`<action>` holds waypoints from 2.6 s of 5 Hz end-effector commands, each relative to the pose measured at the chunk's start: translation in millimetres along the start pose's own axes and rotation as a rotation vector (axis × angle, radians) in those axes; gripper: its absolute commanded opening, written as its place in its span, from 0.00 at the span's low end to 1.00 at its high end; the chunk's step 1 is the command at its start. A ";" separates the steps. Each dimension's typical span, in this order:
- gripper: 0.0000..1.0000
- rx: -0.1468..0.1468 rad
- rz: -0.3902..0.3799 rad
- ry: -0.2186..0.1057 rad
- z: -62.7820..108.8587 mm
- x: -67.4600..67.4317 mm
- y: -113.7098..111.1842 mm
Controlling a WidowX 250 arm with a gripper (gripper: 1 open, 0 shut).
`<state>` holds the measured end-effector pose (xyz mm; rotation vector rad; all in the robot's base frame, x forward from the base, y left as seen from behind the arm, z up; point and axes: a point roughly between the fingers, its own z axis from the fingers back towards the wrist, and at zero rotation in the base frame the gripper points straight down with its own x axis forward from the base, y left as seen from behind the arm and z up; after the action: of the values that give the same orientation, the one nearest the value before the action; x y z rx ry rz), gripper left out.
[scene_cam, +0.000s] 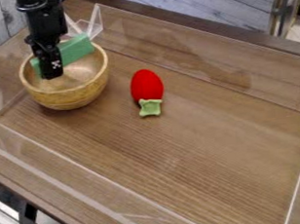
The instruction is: Remove the green stick from the brown bowl and put it on the table
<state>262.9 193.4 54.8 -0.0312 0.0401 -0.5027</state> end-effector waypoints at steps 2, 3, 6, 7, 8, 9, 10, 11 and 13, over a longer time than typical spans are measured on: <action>0.00 0.080 -0.060 -0.040 12.5 20.4 -8.1; 0.00 0.085 -0.073 -0.049 2.0 34.0 -22.4; 0.00 0.078 -0.074 -0.081 7.0 38.2 -53.3; 0.00 0.074 -0.039 -0.095 4.0 43.9 -45.0; 0.00 0.069 -0.009 -0.106 -1.3 49.4 -37.1; 0.00 0.065 0.062 -0.120 -2.9 48.8 -42.2; 0.00 0.056 0.130 -0.136 -4.8 49.7 -48.2; 0.00 0.046 0.128 -0.149 -2.7 54.4 -49.1; 0.00 0.051 0.142 -0.194 16.3 56.7 -51.6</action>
<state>278.4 118.0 50.9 -0.0681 -0.0999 -0.3488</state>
